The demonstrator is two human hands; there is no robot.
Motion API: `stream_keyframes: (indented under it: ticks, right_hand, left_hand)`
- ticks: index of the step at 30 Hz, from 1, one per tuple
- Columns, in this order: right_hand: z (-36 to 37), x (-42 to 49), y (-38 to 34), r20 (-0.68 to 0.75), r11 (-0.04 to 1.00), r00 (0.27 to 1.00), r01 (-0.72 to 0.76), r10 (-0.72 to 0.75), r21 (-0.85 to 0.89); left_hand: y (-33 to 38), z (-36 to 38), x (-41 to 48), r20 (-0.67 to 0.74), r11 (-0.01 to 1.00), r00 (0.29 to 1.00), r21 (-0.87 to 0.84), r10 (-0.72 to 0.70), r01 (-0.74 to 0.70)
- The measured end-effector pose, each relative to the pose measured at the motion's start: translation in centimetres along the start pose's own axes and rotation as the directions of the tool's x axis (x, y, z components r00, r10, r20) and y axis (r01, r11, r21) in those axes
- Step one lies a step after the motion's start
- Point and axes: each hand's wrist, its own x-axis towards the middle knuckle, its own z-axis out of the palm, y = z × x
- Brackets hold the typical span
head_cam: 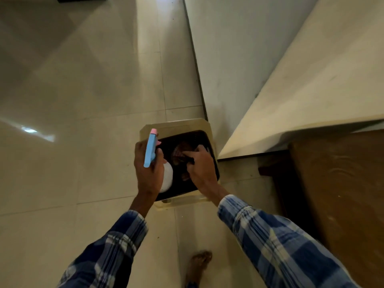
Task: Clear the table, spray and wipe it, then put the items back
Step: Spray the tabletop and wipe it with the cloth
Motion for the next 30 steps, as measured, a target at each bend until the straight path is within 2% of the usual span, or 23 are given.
stream_keyframes:
  ticks: [2, 5, 8, 9, 11, 14, 16, 20, 23, 26, 28, 30]
  right_hand:
    - [-3.4, -1.6, -0.9, -0.121, 0.992, 0.992, -0.021, 0.036, 0.124]
    - [-8.9, -4.9, -1.0, -0.323, 0.974, 0.943, -0.002, 0.077, 0.227]
    - [-14.3, -8.9, 1.6, -0.409, 0.927, 0.861, -0.167, 0.303, 0.335]
    - [-16.8, -10.6, 3.5, -0.439, 0.900, 0.812, -0.226, 0.385, 0.372]
    - [-20.8, -13.6, 6.9, -0.449, 0.836, 0.734, -0.297, 0.509, 0.461]
    - [-26.8, -18.6, 12.8, -0.490, 0.783, 0.636, -0.327, 0.597, 0.529]
    - [-29.9, -22.0, 17.7, -0.520, 0.748, 0.547, -0.381, 0.656, 0.543]
    - [-33.3, -28.3, 29.7, -0.535, 0.668, 0.400, -0.445, 0.744, 0.596]
    - [-38.2, -32.3, 32.6, -0.532, 0.605, 0.293, -0.449, 0.795, 0.658]
    - [-41.5, -36.1, 36.6, -0.531, 0.579, 0.241, -0.441, 0.813, 0.686]
    - [-42.8, -37.5, 38.6, -0.519, 0.561, 0.223, -0.425, 0.825, 0.710]
    - [-44.0, -39.0, 40.8, -0.511, 0.547, 0.206, -0.425, 0.835, 0.721]
  left_hand:
    - [2.7, 0.6, 0.1, 0.015, 0.999, 0.999, -0.014, 0.032, -0.031]
    - [8.1, 2.6, -0.9, 0.076, 0.998, 0.997, -0.052, 0.033, -0.029]
    - [13.1, 6.3, -3.8, 0.223, 0.989, 0.974, -0.150, 0.038, -0.004]
    - [14.7, 8.5, -5.3, 0.292, 0.985, 0.954, -0.175, 0.066, -0.015]
    - [17.2, 12.3, -8.2, 0.417, 0.987, 0.906, -0.163, 0.072, -0.003]
    - [20.3, 19.1, -12.8, 0.580, 0.994, 0.813, -0.113, 0.061, 0.006]
    - [22.1, 23.8, -16.4, 0.628, 0.990, 0.767, -0.117, 0.134, -0.077]
    - [25.0, 32.7, -23.2, 0.715, 0.994, 0.691, -0.081, 0.107, -0.071]
    - [26.2, 38.9, -27.6, 0.825, 0.999, 0.564, 0.007, 0.021, -0.047]
    - [26.9, 44.9, -31.6, 0.826, 0.985, 0.564, 0.115, -0.023, -0.127]
    - [27.5, 47.5, -33.1, 0.809, 0.969, 0.580, 0.206, -0.091, -0.136]
    - [28.1, 50.1, -34.7, 0.816, 0.965, 0.563, 0.237, -0.136, -0.110]
